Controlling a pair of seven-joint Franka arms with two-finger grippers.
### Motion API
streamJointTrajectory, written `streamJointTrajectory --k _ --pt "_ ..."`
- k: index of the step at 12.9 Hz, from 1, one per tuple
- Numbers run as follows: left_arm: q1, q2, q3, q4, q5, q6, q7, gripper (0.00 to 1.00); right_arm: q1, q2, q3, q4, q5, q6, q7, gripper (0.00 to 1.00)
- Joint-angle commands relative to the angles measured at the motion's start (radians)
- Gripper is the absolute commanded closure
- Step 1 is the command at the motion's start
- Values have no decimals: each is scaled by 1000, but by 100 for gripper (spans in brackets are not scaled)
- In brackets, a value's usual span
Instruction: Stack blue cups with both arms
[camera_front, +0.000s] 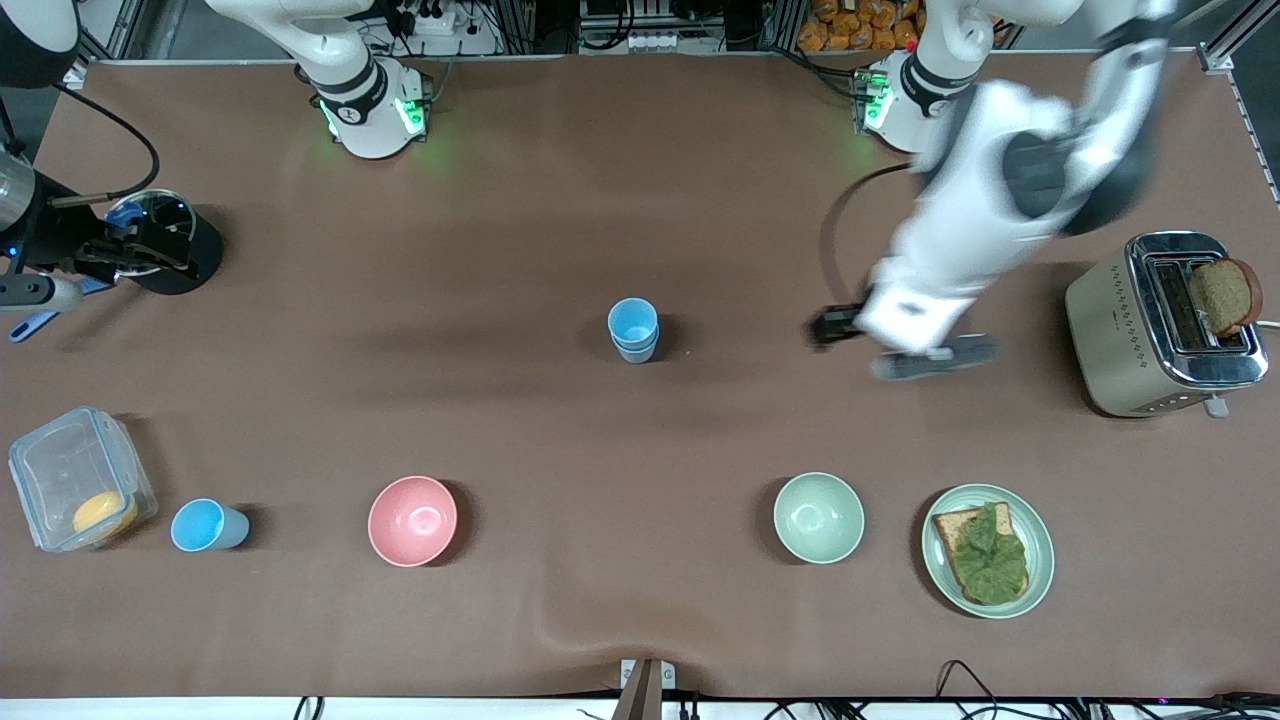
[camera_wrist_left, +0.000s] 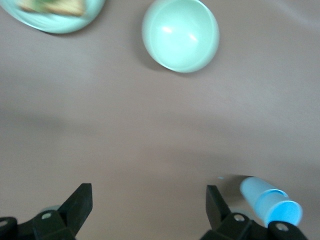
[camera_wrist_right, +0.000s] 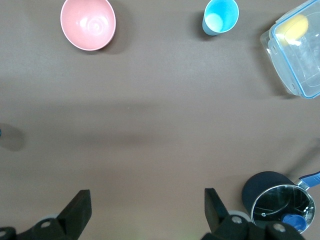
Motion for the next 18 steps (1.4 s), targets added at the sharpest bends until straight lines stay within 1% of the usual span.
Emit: streamJointTrajectory --k 1,2,3,4,5,6,8,10,11,12,13,16,18 --pt "171 -144 -18 -84 22 -44 227 0 -18 5 13 14 -10 -13 0 0" --pt "205 -168 -18 -81 46 -79 294 0 -18 5 13 14 -10 -13 0 0" --pt "221 -188 -18 -78 107 -92 317 0 -18 5 13 14 -10 -13 0 0" --pt "221 -205 -21 -76 172 -99 320 0 -18 5 13 14 -10 -13 0 0" --pt "224 -220 -23 -78 203 -100 328 0 -18 5 13 14 -10 -13 0 0" --pt "241 -233 -24 -78 205 -107 336 0 -18 5 13 14 -10 -13 0 0" --pt "294 -242 -72 -73 203 -133 348 0 -18 5 13 14 -10 -13 0 0" --pt "296 -244 -75 -73 200 -168 347 0 -18 5 13 14 -10 -13 0 0" --pt "298 -242 -89 -68 194 -194 337 0 -18 5 13 14 -10 -13 0 0" --pt "299 -231 -95 -47 192 -251 328 0 -18 5 12 14 -10 -13 0 0" --pt "296 -227 -95 -32 191 -274 319 0 -18 5 13 14 -10 -13 0 0" --pt "301 -227 -95 -29 188 -274 311 0 -18 5 13 14 -10 -13 0 0" --pt "302 -213 -92 -9 185 -274 311 0 -18 5 12 14 -10 -13 0 0"
